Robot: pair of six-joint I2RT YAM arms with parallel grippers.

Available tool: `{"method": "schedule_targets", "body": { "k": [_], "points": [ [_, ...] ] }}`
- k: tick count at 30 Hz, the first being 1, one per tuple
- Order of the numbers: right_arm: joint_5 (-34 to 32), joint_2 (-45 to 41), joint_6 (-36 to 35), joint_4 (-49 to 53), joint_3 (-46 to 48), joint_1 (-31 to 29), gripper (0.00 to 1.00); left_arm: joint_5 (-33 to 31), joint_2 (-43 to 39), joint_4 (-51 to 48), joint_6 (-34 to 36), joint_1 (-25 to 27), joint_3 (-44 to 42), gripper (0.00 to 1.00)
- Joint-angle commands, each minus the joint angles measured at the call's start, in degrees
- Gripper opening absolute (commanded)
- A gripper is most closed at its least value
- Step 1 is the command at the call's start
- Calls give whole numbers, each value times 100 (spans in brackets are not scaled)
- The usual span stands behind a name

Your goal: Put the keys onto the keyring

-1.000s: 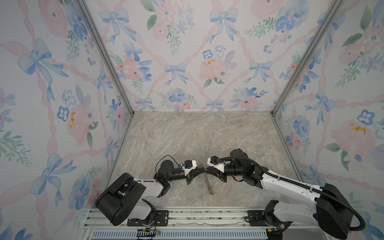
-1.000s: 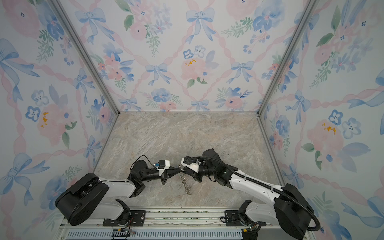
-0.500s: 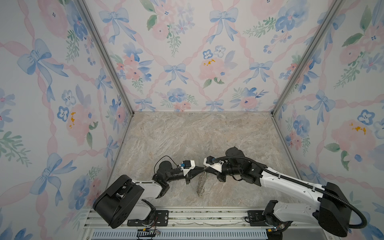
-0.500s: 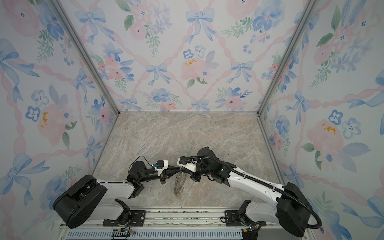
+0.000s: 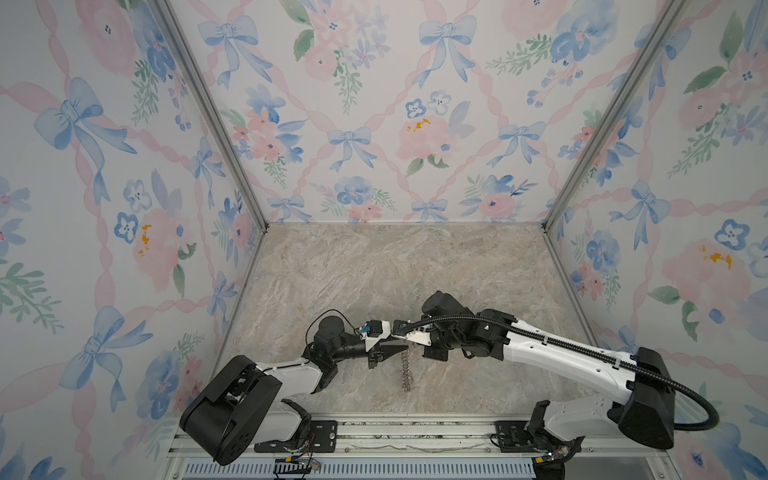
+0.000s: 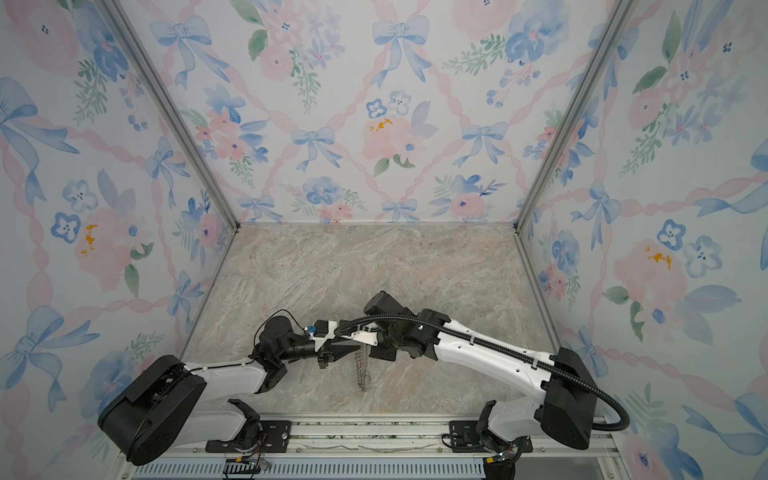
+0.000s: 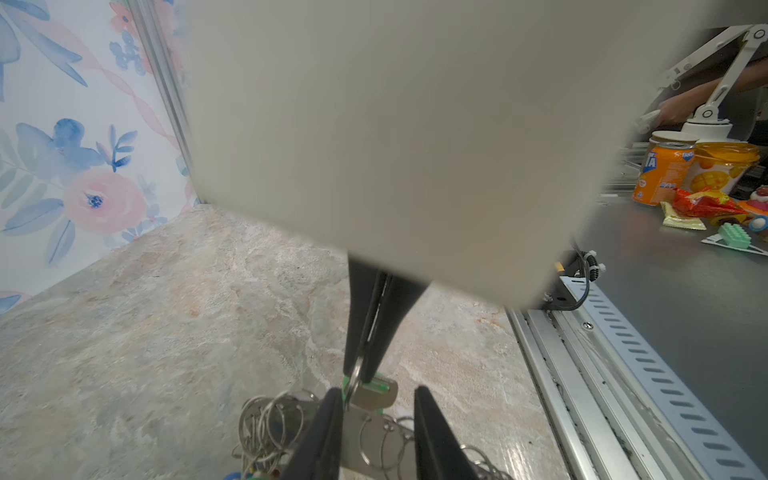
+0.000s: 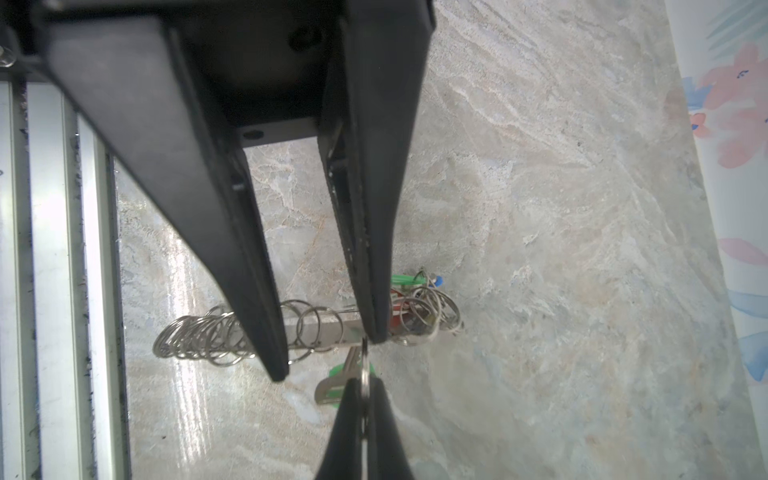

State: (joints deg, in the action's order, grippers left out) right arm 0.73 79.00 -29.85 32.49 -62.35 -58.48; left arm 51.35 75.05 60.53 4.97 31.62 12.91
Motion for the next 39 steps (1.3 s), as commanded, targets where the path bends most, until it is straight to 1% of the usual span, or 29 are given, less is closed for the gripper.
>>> {"method": "schedule_targets", "body": {
  "k": [1, 5, 10, 16, 19, 22, 26, 29, 33, 35, 39],
  "points": [
    [-73, 97, -218, 403, -240, -169, 0, 139, 40, -150, 106, -14, 108, 32],
    [-42, 166, -277, 400, -335, -269, 0, 121, 107, -155, 50, -1, 168, 32],
    [-24, 229, -277, 319, -420, -317, 0, 145, 161, -164, 9, 7, 212, 24],
    [142, 291, -227, 183, -498, -381, 0, 156, 246, -191, 7, 55, 252, 23],
    [263, 200, -227, 48, -391, -357, 0, 135, 182, -194, -135, 5, 266, 18],
    [367, 67, -209, -46, -219, -271, 0, 25, 108, -195, -141, -30, 214, 22],
    [572, -148, -174, -269, 40, -116, 0, 37, 155, -191, -244, -68, 238, 25],
    [712, -317, -128, -519, 253, -25, 0, 56, 166, -192, -424, -133, 290, 25],
    [726, -310, -139, -595, 342, 3, 0, 112, 230, -192, -357, -130, 300, 26],
    [718, -233, -140, -566, 293, -5, 0, 201, 347, -191, -343, -112, 335, 24],
    [676, -177, -154, -548, 210, -11, 0, 261, 449, -191, -307, -42, 379, 15]
  ]
}}
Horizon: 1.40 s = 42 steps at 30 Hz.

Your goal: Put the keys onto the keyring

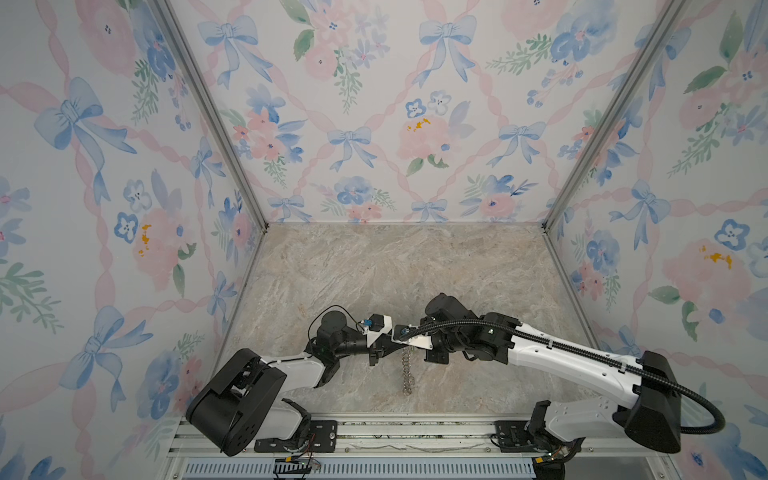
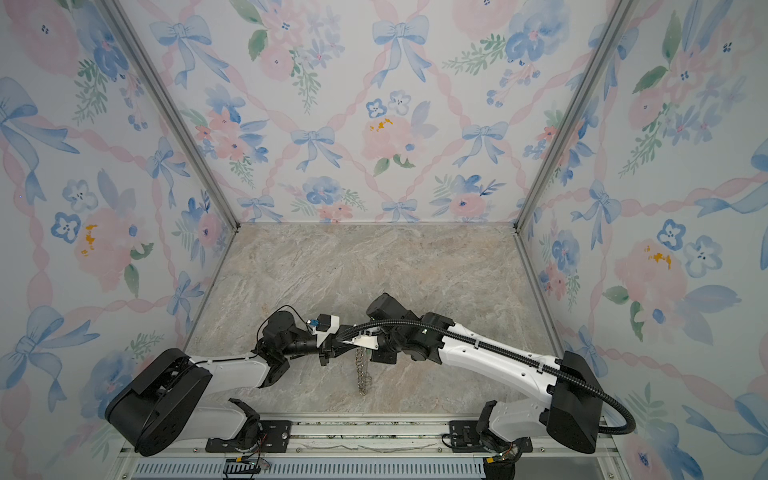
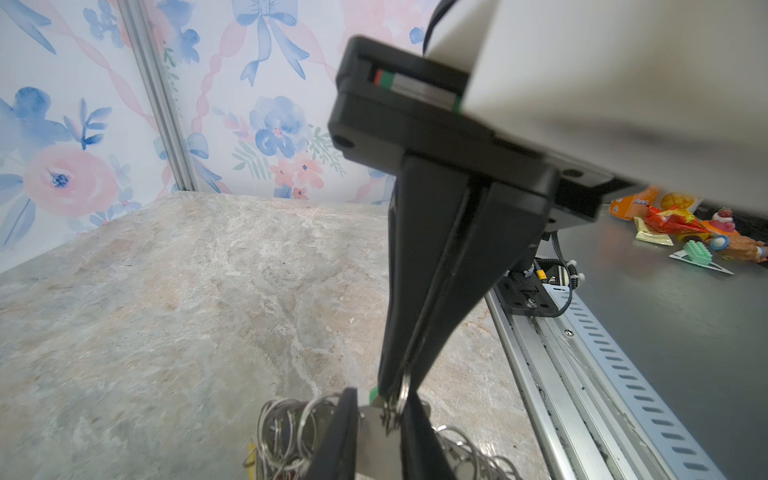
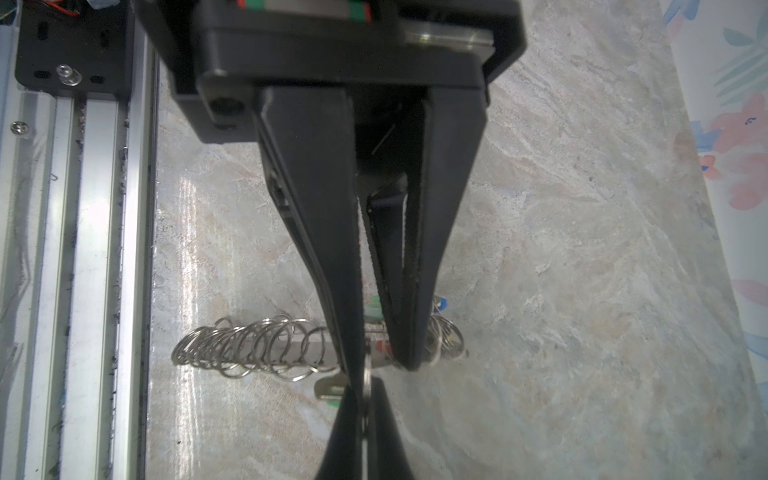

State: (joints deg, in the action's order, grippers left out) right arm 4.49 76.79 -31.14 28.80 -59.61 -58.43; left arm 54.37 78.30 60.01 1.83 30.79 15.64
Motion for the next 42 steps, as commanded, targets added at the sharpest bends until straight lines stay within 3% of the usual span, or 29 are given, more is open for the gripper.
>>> {"method": "schedule_targets", "body": {
  "k": [1, 6, 11, 17, 33, 42],
  "points": [
    [283, 42, -30, -187, -83, -14, 1, -45, 128, -139, 27, 42, 97, 13],
    [294, 171, 41, -182, -168, -11, 4, -105, 83, -139, 49, 68, 110, 0],
    [139, 134, 254, -336, -60, 106, 13, -303, -59, -143, -8, 86, 60, 0],
    [395, -358, 633, -695, 429, 435, 16, -526, -286, -134, 32, 86, -35, 0],
    [547, -87, 714, -786, 555, 535, 1, -581, -253, 139, -4, 121, -104, 0],
    [869, -147, 849, -1331, 899, 690, 1, -779, 125, 1440, -521, 160, -342, 0]
  ]
}}
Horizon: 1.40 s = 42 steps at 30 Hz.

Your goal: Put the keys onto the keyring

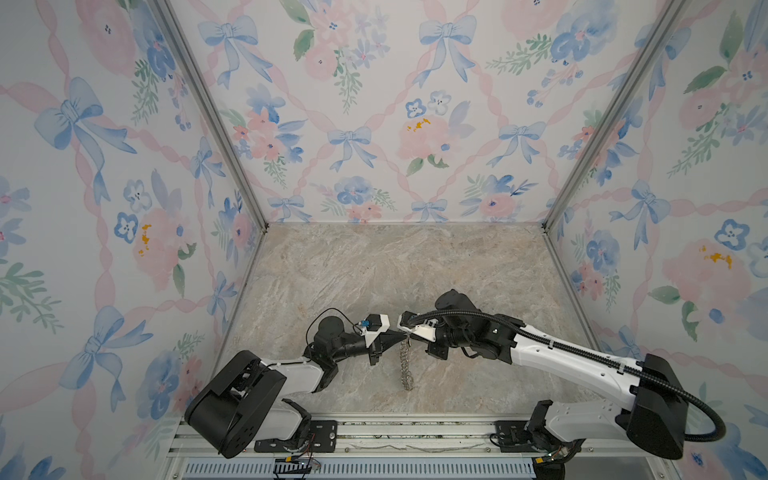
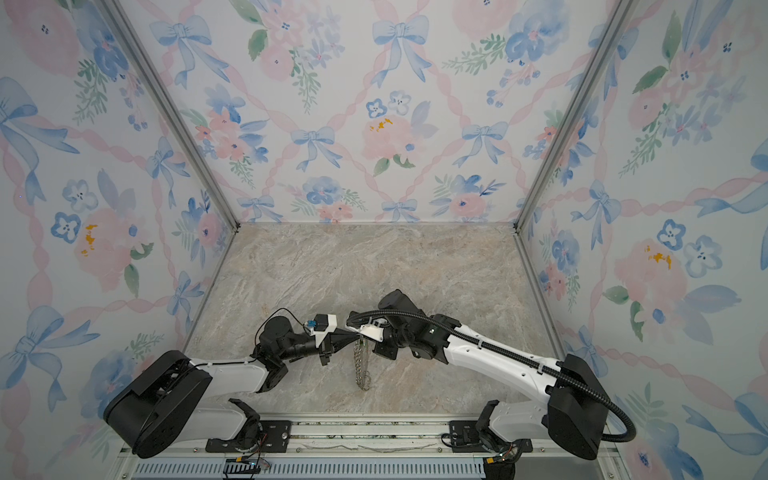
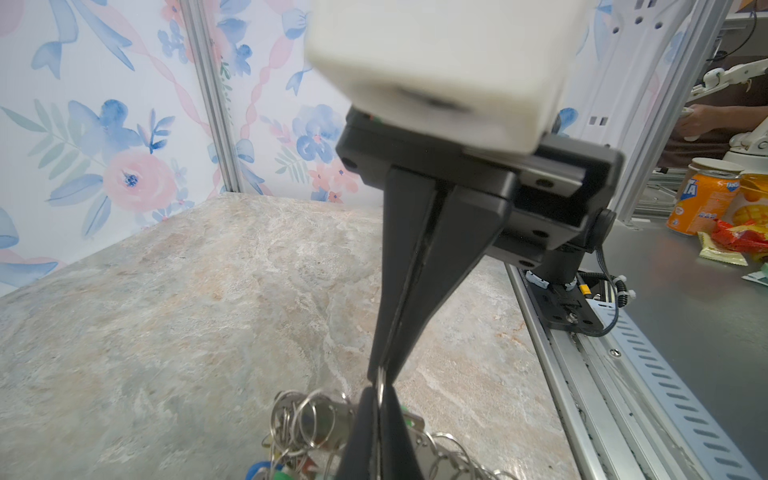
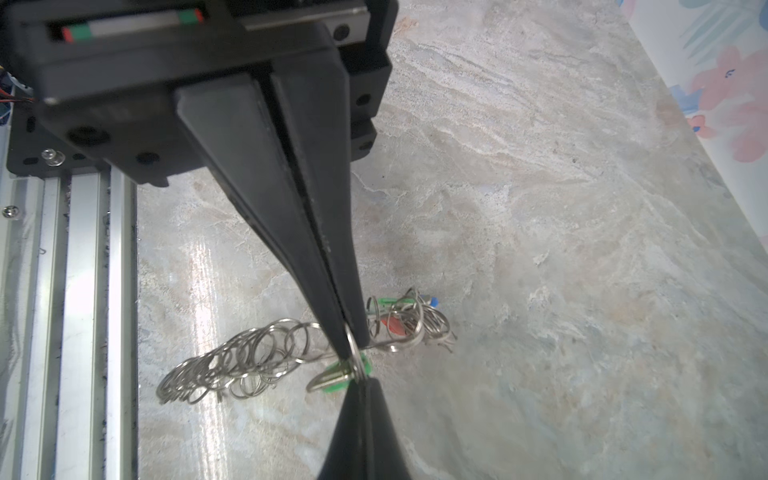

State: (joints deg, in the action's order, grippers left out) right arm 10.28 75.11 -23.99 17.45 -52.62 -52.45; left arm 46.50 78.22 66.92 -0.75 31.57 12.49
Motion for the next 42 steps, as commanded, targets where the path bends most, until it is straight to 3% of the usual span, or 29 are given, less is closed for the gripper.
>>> {"method": "schedule_targets", "body": {
  "k": [1, 8, 16, 24, 29, 42],
  "points": [
    [373, -4, 168, -337, 265, 143, 2, 8, 193, 879, -290, 103, -35, 0],
    [1213, -170, 451, -1384, 746, 495, 4, -79, 365, 1039, -247, 279, 34, 0],
    [1532, -414, 797, -2766, 1521, 557, 10, -123, 567, 1314, -368, 341, 80, 0],
    [1151, -432, 593, -2338, 1556, 501, 12, -206, 515, 1424, -417, 350, 34, 0],
    [1200, -808, 676, -2561, 1796, 657, 19, -229, 489, 1429, -405, 350, -2, 0],
    [1644, -782, 712, -2921, 1926, 740, 19, 149, 460, 1453, -408, 350, 8, 0]
  ]
}}
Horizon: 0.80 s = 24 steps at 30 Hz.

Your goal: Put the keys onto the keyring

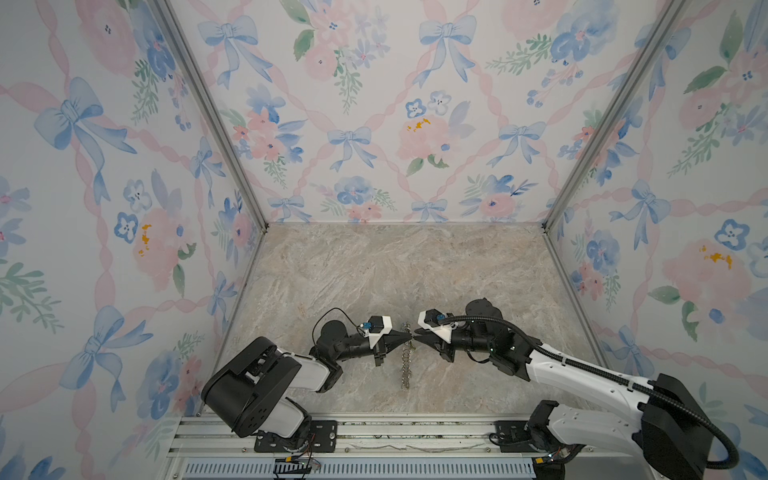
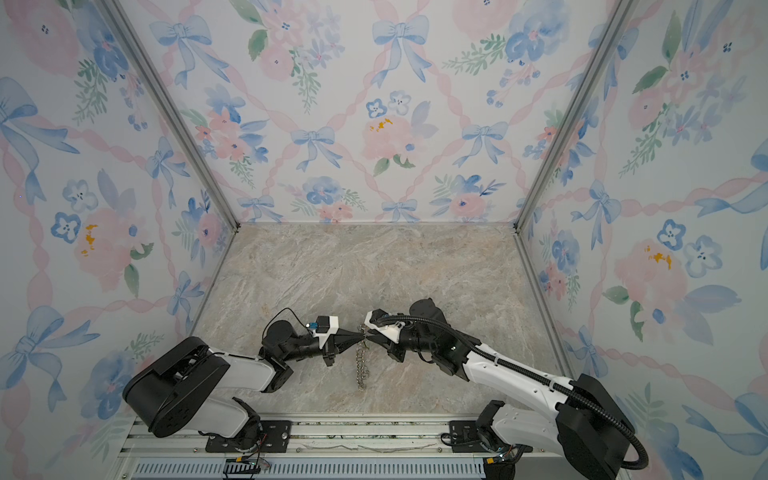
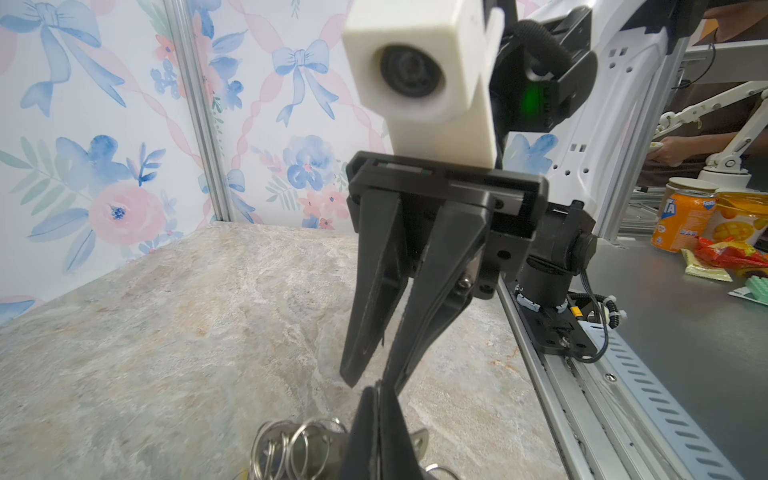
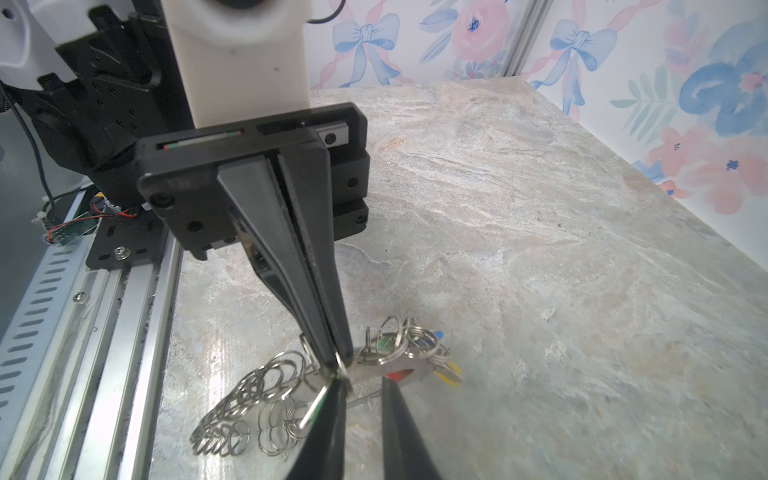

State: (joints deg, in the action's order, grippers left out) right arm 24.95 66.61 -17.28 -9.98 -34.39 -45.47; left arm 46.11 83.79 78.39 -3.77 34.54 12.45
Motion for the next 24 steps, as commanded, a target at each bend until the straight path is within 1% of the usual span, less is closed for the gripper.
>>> {"method": "schedule_targets", "body": {
  "k": [1, 3, 6, 9, 12, 14, 15, 16, 19, 22, 24],
  "points": [
    [173, 98, 25, -179, 104, 41, 18, 185, -102, 324, -98, 52, 3, 0],
    [179, 133, 23, -220, 119, 39, 18, 186, -107, 326, -80, 52, -6, 0],
    [377, 184, 40, -285, 87, 42, 14, 223, -68, 332, -85, 55, 4, 0],
    [400, 230, 27, -230, 25, 34, 11, 206, -84, 361, -64, 54, -15, 0],
    [300, 160, -4, 78, -121, 6, 3, 146, -66, 361, 0, 52, -42, 0],
    [-15, 99, -104, 695, -417, -59, 0, 37, -132, 303, 42, -20, -110, 1],
    [-333, 102, -223, 1182, -656, -158, 0, 21, -206, 222, 42, -93, -147, 7],
    [-681, 150, -362, 1720, -924, -268, 0, 29, -295, 86, 39, -178, -169, 11],
    [-1637, 429, -611, 2862, -1518, -597, 0, 59, -571, -683, 91, -387, -67, 18],
    [-2351, 742, -811, 3453, -1871, -941, 0, 274, -756, -1476, 379, -422, 104, 23],
    [-2492, 856, -881, 3639, -2066, -1014, 0, 378, -824, -1664, 440, -422, 144, 27]
  ]
}}
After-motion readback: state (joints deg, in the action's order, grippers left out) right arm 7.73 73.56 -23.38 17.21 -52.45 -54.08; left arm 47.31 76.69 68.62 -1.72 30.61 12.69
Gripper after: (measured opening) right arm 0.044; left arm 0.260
